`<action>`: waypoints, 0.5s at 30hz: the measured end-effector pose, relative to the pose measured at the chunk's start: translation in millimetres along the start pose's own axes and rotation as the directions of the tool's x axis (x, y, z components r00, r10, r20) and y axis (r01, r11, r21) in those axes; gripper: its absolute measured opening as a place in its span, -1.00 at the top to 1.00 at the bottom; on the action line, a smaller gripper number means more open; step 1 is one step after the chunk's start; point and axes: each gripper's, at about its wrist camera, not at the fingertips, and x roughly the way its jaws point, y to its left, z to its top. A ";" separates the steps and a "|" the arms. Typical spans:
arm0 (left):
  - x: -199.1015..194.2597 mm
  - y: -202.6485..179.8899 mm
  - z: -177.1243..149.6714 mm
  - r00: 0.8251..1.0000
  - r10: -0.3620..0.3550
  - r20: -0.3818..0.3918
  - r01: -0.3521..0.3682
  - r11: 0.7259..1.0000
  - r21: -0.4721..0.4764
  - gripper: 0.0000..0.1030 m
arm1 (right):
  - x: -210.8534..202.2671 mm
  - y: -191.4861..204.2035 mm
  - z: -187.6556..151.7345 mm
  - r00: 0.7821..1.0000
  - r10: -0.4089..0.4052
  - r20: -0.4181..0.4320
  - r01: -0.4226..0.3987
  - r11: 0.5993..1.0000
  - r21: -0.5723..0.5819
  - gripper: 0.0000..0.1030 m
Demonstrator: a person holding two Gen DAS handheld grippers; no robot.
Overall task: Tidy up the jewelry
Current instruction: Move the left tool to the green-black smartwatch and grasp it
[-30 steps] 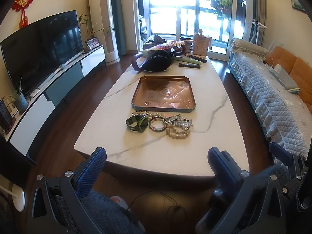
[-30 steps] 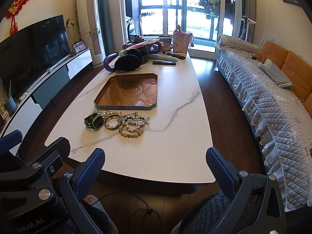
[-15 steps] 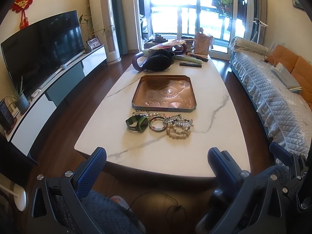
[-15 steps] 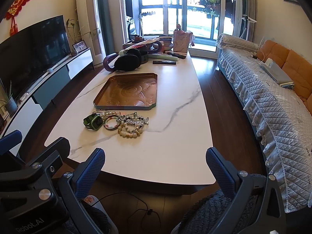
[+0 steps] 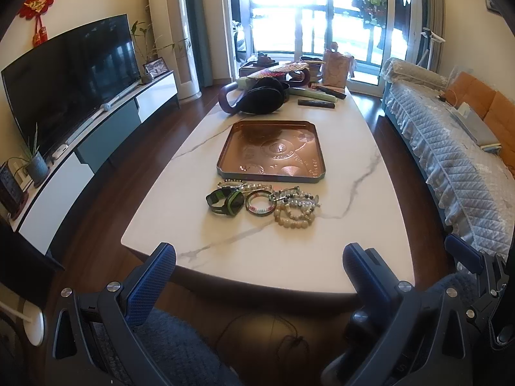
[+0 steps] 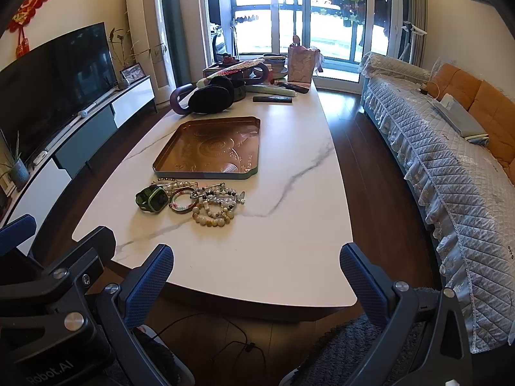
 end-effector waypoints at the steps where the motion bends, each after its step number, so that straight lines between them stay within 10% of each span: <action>1: -0.3 -0.8 -0.7 1.000 0.004 0.000 -0.004 1.000 0.002 -1.00 | 0.8 -0.2 0.1 1.000 0.001 0.000 -0.001 1.000 -0.002 -1.00; 5: 9.2 -3.4 -3.0 1.000 -0.005 0.013 0.005 1.000 -0.002 -1.00 | 11.2 -1.8 -1.6 1.000 0.013 -0.008 -0.013 1.000 -0.001 -1.00; 10: 47.4 13.0 -13.0 0.984 -0.178 0.018 0.178 0.982 -0.055 -1.00 | 37.5 1.1 -3.7 0.999 0.028 -0.022 -0.028 0.999 -0.024 -1.00; 15: 81.9 41.1 -9.6 0.998 -0.064 0.026 0.064 0.998 -0.009 -1.00 | 82.4 2.7 -9.8 0.992 0.116 -0.047 -0.118 0.991 -0.059 -1.00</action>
